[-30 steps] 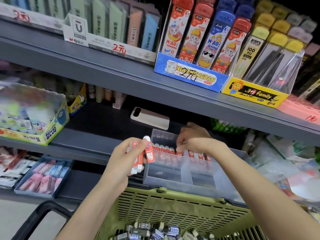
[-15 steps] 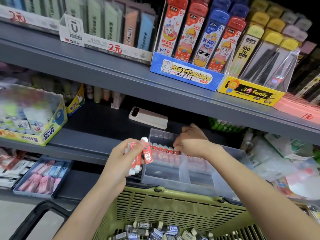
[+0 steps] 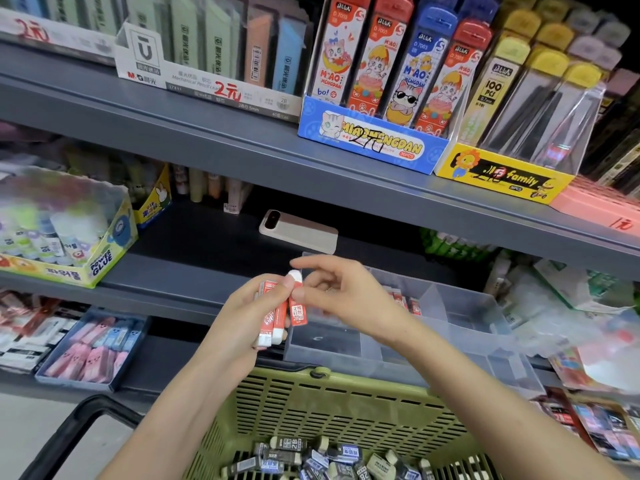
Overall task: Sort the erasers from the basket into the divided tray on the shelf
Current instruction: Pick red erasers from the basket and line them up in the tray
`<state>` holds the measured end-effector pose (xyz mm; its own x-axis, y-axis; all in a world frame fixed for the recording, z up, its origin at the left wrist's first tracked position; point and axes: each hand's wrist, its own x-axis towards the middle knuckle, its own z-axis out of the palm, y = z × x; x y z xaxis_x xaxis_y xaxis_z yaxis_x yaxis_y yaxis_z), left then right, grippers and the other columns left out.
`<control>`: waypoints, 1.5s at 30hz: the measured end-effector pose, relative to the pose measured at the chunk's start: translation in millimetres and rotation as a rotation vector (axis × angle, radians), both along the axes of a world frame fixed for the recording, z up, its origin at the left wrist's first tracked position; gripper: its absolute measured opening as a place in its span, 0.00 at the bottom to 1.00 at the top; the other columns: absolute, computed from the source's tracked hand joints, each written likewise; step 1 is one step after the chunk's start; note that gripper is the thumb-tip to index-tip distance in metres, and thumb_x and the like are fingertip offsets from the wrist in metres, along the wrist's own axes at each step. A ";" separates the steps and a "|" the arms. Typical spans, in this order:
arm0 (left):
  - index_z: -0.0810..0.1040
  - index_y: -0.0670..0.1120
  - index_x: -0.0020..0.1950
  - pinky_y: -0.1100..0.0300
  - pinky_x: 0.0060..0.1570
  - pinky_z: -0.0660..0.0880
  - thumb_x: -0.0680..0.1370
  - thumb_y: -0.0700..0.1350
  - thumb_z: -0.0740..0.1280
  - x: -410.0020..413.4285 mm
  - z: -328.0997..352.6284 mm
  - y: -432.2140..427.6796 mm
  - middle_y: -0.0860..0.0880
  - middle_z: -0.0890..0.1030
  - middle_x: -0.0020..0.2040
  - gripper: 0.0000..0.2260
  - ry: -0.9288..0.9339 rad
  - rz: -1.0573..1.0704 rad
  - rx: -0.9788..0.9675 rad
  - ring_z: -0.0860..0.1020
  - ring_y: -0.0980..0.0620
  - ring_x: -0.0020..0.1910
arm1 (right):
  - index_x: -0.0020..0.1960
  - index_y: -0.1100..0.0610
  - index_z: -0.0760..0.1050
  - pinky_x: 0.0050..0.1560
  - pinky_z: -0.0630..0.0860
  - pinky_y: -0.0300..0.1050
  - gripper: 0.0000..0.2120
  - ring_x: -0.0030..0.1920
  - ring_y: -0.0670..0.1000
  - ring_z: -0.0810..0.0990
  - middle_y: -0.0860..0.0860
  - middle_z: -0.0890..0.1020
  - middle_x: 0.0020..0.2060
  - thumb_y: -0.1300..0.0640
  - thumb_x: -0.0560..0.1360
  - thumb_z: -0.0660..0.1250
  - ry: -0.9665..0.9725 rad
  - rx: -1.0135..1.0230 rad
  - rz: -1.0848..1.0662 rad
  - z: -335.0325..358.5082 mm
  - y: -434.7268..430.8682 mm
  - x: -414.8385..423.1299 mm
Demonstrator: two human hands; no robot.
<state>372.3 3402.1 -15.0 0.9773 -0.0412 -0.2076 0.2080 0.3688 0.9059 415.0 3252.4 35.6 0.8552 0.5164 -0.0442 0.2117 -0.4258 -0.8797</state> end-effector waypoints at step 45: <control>0.74 0.42 0.48 0.63 0.32 0.77 0.69 0.50 0.70 17.5 -14.3 6.1 0.47 0.74 0.33 0.15 0.209 0.318 -0.750 0.74 0.54 0.30 | 0.35 0.59 0.75 0.31 0.69 0.40 0.10 0.26 0.44 0.71 0.47 0.74 0.26 0.56 0.72 0.70 -0.038 0.042 -0.460 -14.1 -23.2 23.8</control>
